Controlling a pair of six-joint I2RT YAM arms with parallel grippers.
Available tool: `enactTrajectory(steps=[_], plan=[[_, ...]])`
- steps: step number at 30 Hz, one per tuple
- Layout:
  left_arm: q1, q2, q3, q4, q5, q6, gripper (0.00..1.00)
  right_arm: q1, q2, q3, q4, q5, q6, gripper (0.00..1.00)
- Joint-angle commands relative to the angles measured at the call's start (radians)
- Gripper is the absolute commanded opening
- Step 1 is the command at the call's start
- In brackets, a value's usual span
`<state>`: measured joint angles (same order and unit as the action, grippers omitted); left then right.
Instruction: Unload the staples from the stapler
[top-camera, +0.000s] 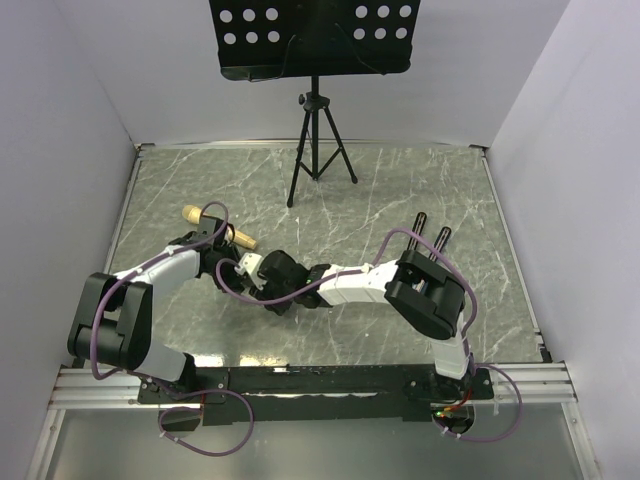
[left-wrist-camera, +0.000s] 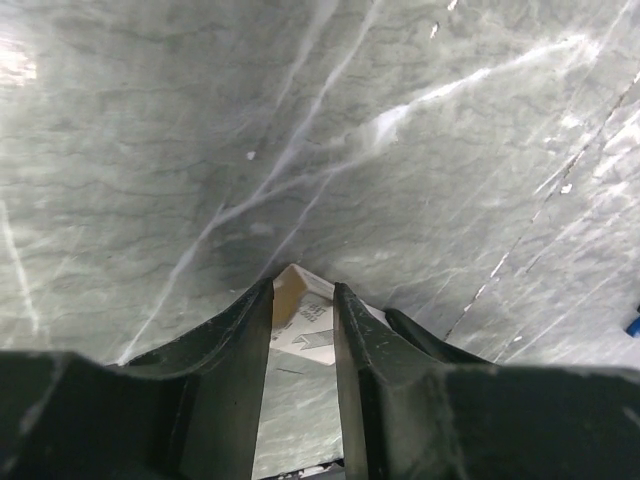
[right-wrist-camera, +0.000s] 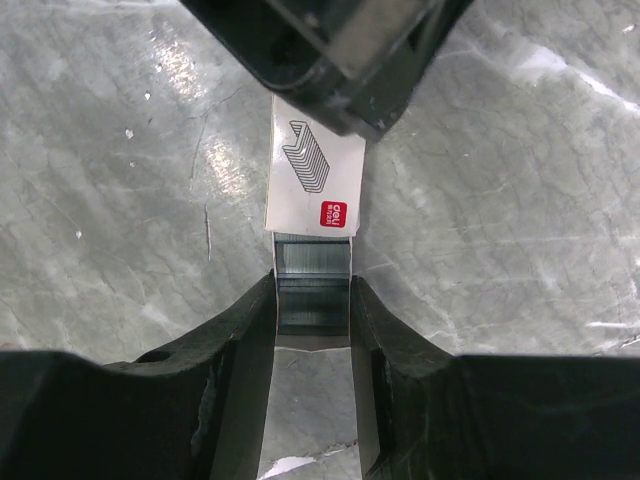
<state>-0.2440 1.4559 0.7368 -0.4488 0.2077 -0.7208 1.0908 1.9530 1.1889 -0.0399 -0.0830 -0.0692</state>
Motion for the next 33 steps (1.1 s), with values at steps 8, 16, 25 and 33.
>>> enactTrajectory(steps=[8, 16, 25, 33], plan=[[-0.029, -0.012, 0.012, 0.016, 0.024, -0.028, 0.36, 0.009, -0.013, 0.011, -0.005, 0.014, 0.008, 0.34], [-0.046, -0.022, -0.008, 0.015, 0.002, -0.055, 0.35, 0.009, 0.0, 0.051, -0.028, 0.058, 0.045, 0.36], [-0.055, -0.037, 0.013, -0.004, -0.025, -0.051, 0.38, 0.009, -0.06, 0.002, -0.006, 0.075, 0.063, 0.53], [-0.054, -0.037, 0.136, -0.109, -0.151, 0.012, 0.44, 0.008, -0.241, -0.075, -0.029, 0.081, 0.068, 0.66]])
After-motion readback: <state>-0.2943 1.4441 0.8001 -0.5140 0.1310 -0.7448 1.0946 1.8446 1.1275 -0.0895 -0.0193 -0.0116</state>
